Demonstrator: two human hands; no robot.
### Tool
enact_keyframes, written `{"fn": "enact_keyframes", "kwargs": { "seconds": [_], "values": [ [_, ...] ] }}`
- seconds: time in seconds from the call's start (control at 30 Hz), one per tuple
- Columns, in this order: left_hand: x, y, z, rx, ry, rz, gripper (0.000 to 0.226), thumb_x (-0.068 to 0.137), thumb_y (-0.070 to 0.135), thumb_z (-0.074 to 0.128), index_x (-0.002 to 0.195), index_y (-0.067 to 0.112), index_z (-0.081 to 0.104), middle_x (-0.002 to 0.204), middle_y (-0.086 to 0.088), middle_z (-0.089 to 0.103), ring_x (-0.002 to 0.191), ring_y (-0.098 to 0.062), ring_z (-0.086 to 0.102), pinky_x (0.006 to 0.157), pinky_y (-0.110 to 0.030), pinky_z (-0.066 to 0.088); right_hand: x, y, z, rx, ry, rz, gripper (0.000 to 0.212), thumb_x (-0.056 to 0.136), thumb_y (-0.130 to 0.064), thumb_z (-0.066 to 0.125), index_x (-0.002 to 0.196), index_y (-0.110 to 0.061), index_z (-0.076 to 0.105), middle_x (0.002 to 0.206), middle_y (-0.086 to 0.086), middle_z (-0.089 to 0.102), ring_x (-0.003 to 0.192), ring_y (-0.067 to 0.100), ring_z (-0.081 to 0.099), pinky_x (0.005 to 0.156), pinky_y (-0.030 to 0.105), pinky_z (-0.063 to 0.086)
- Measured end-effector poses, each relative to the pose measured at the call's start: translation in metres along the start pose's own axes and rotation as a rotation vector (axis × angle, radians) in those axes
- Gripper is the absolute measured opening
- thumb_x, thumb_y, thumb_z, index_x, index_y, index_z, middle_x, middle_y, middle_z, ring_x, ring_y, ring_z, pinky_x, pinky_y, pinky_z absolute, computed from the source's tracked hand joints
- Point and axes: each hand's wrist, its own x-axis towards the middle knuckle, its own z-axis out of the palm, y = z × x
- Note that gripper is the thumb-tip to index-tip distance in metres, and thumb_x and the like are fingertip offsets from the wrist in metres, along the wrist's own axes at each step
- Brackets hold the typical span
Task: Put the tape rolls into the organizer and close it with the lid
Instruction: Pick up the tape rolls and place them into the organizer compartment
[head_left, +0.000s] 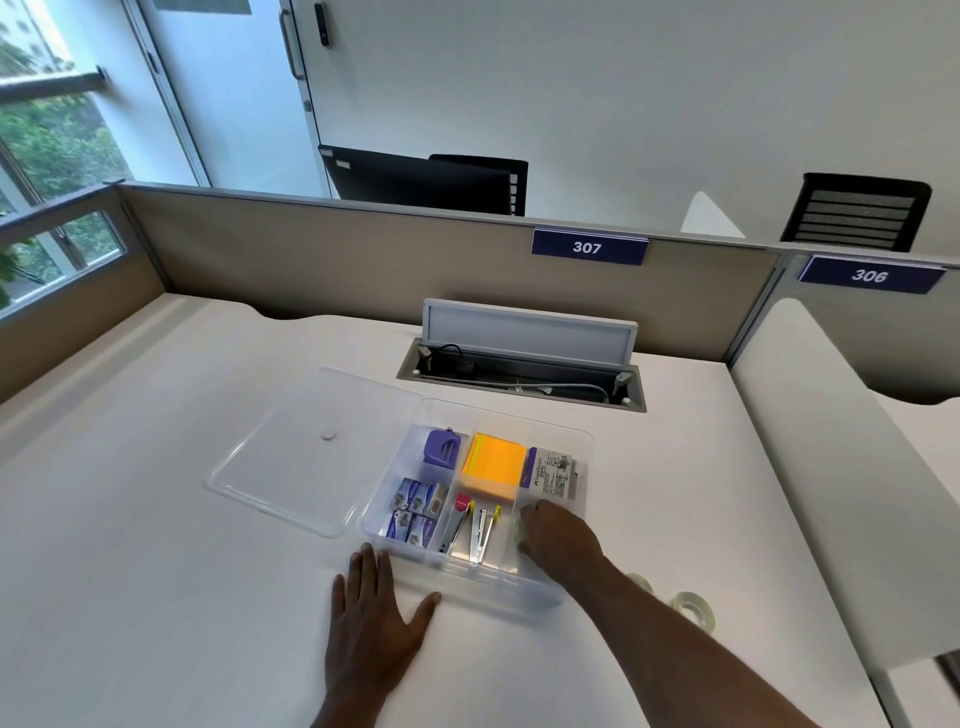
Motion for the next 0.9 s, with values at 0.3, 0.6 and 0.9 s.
{"fn": "enact_keyframes", "kwargs": {
  "seconds": [0.3, 0.6, 0.9],
  "values": [
    [0.001, 0.001, -0.002, -0.006, 0.003, -0.001, 0.106, 0.071, 0.084, 0.011, 0.148, 0.012, 0.020, 0.157, -0.011, 0.020, 0.146, -0.024, 0.016, 0.117, -0.041, 0.011, 0.005, 0.006, -0.011, -0.016, 0.033, -0.028, 0.033, 0.090, -0.026, 0.056, 0.118, -0.009, 0.051, 0.122, 0.013, 0.052, 0.109, 0.033, 0.059, 0.090, 0.044, 0.051],
    [0.000, 0.000, -0.002, 0.012, 0.007, 0.025, 0.100, 0.076, 0.079, 0.021, 0.145, 0.007, 0.030, 0.154, -0.015, 0.028, 0.143, -0.027, 0.024, 0.117, -0.045, 0.017, -0.011, 0.022, -0.033, 0.175, 0.671, 0.220, 0.015, 0.083, -0.008, 0.059, 0.098, -0.006, 0.061, 0.092, 0.012, 0.064, 0.076, 0.026, 0.062, 0.057, 0.033, 0.056],
    [0.000, 0.000, -0.001, 0.031, 0.016, 0.029, 0.098, 0.078, 0.078, 0.019, 0.146, 0.007, 0.026, 0.155, -0.014, 0.024, 0.145, -0.026, 0.019, 0.118, -0.045, 0.016, -0.066, 0.106, -0.023, 0.299, -0.160, 0.259, 0.060, 0.073, -0.061, 0.062, 0.115, -0.019, 0.058, 0.109, 0.003, 0.064, 0.101, 0.020, 0.058, 0.085, 0.031, 0.045]
  ]
}}
